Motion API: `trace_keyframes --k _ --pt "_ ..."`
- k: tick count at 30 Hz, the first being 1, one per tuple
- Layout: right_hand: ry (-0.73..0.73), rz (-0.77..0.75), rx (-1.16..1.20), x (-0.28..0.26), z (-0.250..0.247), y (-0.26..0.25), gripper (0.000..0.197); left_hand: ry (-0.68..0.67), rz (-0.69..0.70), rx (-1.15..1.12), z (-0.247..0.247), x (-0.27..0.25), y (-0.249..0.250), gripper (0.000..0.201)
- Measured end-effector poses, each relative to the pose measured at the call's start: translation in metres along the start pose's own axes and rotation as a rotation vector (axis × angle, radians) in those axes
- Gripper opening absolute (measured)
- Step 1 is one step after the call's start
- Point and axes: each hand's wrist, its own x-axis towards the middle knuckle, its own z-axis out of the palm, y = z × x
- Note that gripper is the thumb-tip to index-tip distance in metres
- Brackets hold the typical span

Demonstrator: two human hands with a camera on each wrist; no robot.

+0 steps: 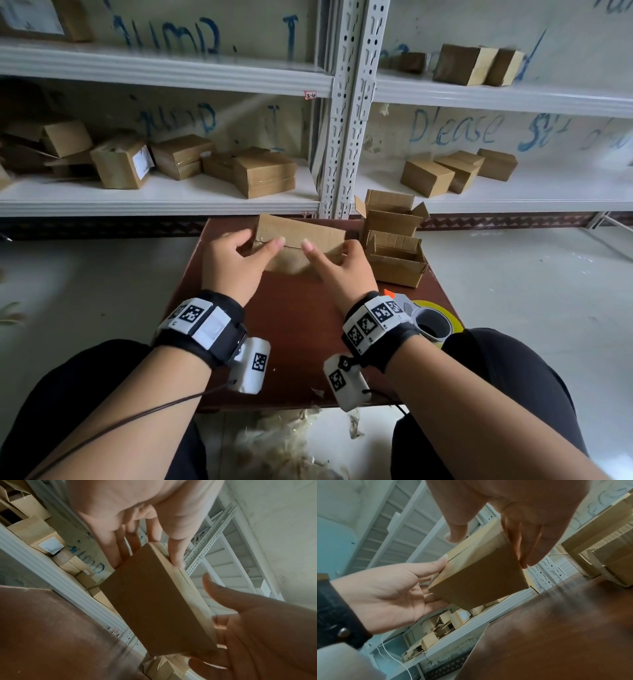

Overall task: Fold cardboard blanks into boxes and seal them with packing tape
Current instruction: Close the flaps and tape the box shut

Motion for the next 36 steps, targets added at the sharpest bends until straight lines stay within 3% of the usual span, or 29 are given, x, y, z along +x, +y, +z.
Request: trace_keyframes --k 3,6,10,11,14,15,17,19,21,24,27,31,33,36 --pt "0.043 -0.029 -0.102 -0.001 -0.008 0.0 0.06 -0.048 -0.021 0.02 -0.002 0.004 -0.002 0.067" --pt "0.075 -0.097 -0.176 0.008 -0.014 0.0 0.044 -0.045 -0.02 0.009 -0.002 0.006 -0.007 0.027" --pt "0.113 -0.09 -0.071 0.013 -0.016 0.0 0.031 -0.06 0.014 -0.025 -0.002 0.003 -0.015 0.048" --pt "0.119 -0.036 -0.001 0.015 -0.015 0.002 0.028 -0.06 0.015 -0.022 -0.002 0.003 -0.015 0.049" --pt "0.016 0.331 0.466 0.012 -0.008 0.01 0.012 -0.057 -0.006 -0.007 -0.004 0.004 -0.018 0.053" --pt "0.01 0.377 0.544 0.012 -0.005 0.012 0.015 -0.055 -0.023 -0.019 -0.004 0.005 -0.019 0.054" --pt "0.022 0.271 0.467 0.013 -0.002 0.017 0.034 -0.054 -0.053 -0.05 -0.004 0.005 -0.019 0.053" --pt "0.051 0.106 0.288 0.009 -0.001 0.016 0.056 -0.052 -0.057 -0.076 -0.003 0.0 -0.012 0.037" --pt "0.09 0.042 0.09 0.005 -0.001 0.02 0.067 -0.051 -0.007 -0.033 -0.003 -0.007 0.0 0.024" --pt "0.067 0.031 0.066 0.005 -0.003 0.027 0.051 -0.021 0.064 0.09 -0.003 -0.004 -0.002 0.033" --pt "0.072 -0.056 0.0 0.007 -0.006 0.026 0.036 -0.022 0.069 0.069 -0.004 0.007 -0.006 0.039" --pt "0.121 -0.084 -0.022 0.011 -0.008 0.026 0.042 0.02 0.024 -0.025 -0.012 0.016 -0.008 0.048" --pt "0.103 0.014 0.118 0.009 -0.009 0.022 0.042 0.071 -0.013 -0.063 -0.015 0.018 -0.009 0.052" --pt "0.042 0.097 0.454 0.0 -0.003 0.014 0.024 0.073 -0.11 -0.141 -0.014 0.016 -0.004 0.06"
